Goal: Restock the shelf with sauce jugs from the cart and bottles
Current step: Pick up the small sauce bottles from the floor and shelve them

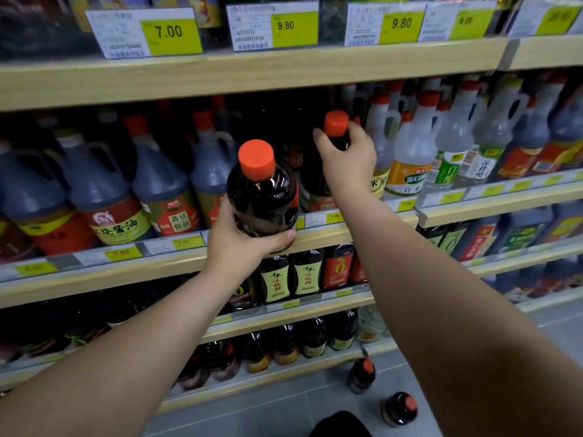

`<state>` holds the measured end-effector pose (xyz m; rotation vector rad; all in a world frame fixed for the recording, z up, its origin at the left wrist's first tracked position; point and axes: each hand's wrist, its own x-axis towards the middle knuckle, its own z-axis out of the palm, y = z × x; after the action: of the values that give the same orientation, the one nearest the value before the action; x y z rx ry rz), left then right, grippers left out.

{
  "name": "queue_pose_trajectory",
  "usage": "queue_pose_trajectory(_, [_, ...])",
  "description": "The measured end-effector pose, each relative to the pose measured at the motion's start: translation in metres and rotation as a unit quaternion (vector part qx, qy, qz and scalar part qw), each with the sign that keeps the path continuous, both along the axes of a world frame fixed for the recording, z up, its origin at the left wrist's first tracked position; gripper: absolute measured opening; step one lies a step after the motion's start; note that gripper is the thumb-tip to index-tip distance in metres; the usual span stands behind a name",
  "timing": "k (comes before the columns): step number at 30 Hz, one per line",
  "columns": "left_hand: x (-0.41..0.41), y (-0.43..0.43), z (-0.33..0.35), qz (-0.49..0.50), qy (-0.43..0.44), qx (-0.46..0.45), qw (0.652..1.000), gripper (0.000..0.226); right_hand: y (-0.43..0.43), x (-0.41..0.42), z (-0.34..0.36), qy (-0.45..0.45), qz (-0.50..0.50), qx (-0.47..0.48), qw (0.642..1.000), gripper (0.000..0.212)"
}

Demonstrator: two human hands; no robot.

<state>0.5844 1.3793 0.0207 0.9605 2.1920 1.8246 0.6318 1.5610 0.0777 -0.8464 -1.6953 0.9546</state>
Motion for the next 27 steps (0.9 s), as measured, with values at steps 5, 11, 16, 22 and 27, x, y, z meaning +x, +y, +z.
queue_pose_trajectory(5, [-0.002, -0.003, -0.002, 0.015, 0.000, -0.006, 1.000, 0.084, 0.007, -0.023, -0.001, -0.088, 0.012, -0.023, 0.996, 0.063])
queue_pose_trajectory(11, [-0.003, -0.008, -0.007, 0.022, -0.007, -0.007, 1.000, 0.085, 0.008, -0.032, -0.018, -0.025, 0.008, -0.060, 0.998, 0.081])
queue_pose_trajectory(16, [0.002, -0.009, -0.008, 0.031, -0.015, -0.007, 0.999, 0.088, -0.003, -0.018, -0.063, -0.092, -0.002, 0.014, 0.996, 0.077])
queue_pose_trajectory(22, [0.007, 0.003, 0.004, 0.047, -0.002, 0.016, 0.999, 0.092, -0.004, -0.022, -0.066, -0.173, -0.055, -0.007, 0.983, 0.081])
queue_pose_trajectory(27, [0.003, 0.027, 0.012, 0.074, 0.016, 0.040, 0.996, 0.083, -0.004, -0.017, -0.067, -0.158, -0.080, 0.022, 0.984, 0.065])
